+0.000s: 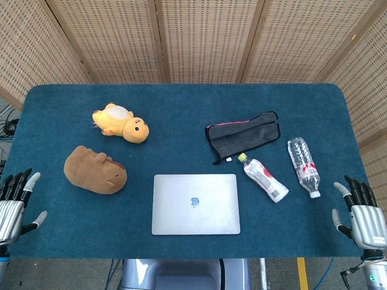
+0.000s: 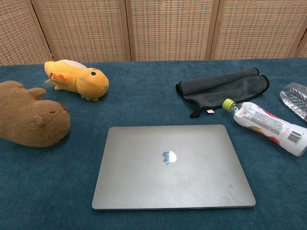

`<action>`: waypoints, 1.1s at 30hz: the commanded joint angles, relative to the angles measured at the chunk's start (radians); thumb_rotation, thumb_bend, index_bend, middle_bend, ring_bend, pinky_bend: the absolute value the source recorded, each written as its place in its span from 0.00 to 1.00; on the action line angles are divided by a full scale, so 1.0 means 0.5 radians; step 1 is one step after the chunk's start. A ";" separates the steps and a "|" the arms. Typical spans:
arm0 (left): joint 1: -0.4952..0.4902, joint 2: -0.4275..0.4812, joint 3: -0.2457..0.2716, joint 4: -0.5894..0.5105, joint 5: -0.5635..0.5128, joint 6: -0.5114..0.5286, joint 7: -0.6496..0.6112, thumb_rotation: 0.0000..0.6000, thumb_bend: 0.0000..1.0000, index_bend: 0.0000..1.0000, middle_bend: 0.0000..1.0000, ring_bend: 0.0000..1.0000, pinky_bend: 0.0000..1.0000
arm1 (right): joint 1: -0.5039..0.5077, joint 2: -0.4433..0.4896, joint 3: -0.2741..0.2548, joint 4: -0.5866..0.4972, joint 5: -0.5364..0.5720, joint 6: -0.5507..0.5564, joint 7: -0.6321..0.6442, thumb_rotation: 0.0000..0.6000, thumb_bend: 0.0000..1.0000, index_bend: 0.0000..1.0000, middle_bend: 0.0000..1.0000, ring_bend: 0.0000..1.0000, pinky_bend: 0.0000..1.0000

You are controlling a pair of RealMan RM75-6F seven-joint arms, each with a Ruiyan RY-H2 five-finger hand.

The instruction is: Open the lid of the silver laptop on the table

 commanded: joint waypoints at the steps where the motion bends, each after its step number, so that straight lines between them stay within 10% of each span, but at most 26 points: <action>1: -0.069 0.016 -0.003 -0.019 0.051 -0.075 0.023 1.00 0.27 0.00 0.00 0.00 0.00 | -0.002 0.011 -0.006 -0.015 0.007 -0.011 -0.012 1.00 0.52 0.15 0.04 0.00 0.00; 15: -0.561 0.011 -0.060 -0.311 0.177 -0.707 0.207 1.00 0.19 0.00 0.00 0.00 0.00 | -0.003 0.052 -0.029 -0.118 0.005 -0.041 -0.101 1.00 0.52 0.15 0.04 0.00 0.00; 33: -1.099 -0.577 -0.232 -0.437 -0.287 -1.281 0.916 1.00 0.05 0.00 0.00 0.00 0.00 | -0.034 0.058 -0.044 -0.159 -0.012 0.000 -0.140 1.00 0.52 0.15 0.04 0.00 0.00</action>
